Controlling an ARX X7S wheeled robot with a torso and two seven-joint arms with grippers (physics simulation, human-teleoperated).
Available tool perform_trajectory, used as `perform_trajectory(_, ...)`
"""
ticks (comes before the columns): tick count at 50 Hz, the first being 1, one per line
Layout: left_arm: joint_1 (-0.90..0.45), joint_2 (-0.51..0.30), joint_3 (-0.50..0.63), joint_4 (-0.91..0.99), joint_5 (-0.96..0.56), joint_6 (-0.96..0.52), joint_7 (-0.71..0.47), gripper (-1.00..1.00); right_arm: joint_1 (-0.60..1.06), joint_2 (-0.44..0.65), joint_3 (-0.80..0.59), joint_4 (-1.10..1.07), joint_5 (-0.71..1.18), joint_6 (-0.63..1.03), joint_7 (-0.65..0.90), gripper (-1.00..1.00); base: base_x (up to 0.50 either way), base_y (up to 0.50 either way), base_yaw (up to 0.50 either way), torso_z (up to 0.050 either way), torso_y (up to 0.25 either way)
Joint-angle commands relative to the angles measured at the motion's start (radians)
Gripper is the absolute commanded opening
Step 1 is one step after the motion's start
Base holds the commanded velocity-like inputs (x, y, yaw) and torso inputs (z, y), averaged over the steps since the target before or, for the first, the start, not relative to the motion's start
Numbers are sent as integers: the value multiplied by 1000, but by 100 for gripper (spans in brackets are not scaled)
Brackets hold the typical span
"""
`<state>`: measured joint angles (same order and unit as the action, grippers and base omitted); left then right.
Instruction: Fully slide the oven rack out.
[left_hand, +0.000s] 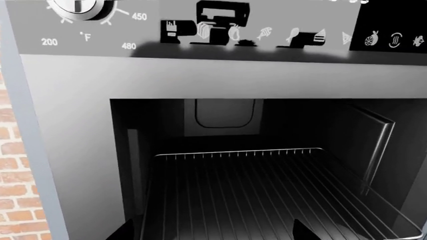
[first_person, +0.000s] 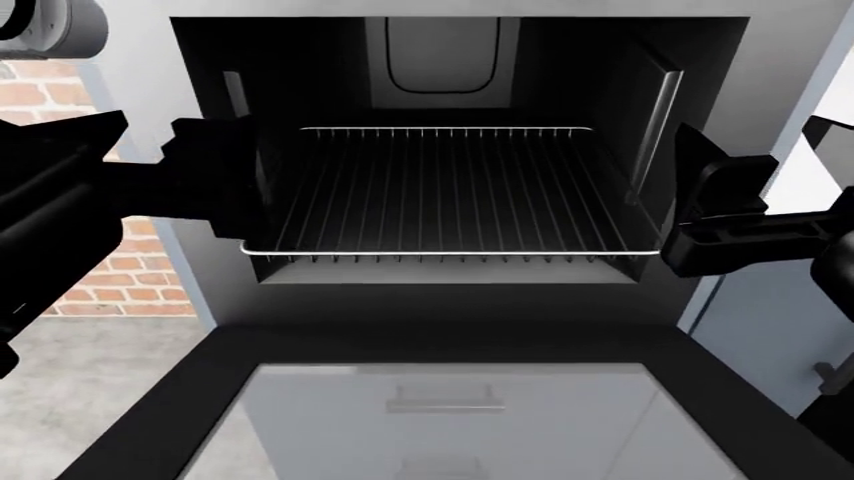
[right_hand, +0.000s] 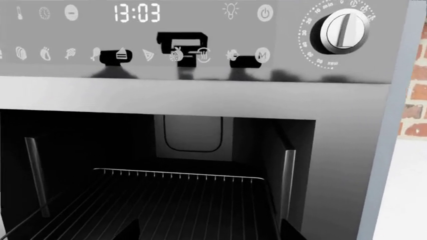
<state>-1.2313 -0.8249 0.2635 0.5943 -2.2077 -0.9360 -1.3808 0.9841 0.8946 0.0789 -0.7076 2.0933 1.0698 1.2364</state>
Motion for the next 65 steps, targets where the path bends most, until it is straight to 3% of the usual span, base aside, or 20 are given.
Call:
perform_trajectory(1,12,0,8,5,10,7,8,100,-19,0,5,-2,-15,1,-13,100,199,0,0,0,0)
perform_trajectory(11,2,5,25,-3,7,11,10,100,-8,10,-12,2,8,-15,0,100,129,0,0,0,2)
perform_trajectory(22,-104,-16,109,-69,-182,54,-71,100,274,52,-250,120,261,-90,148,100,0,0,0,0,0)
perform_trajectory(36,-198,-26,171,-122,-241,60,-94,100,418,61,-354,174,356,-97,194,100,0,0,0,0,-18)
perform_trajectory(65,-171,-16,187,-121,-185,90,-28,100,301,50,-329,151,261,-121,110,100,0,0,0,1,-244)
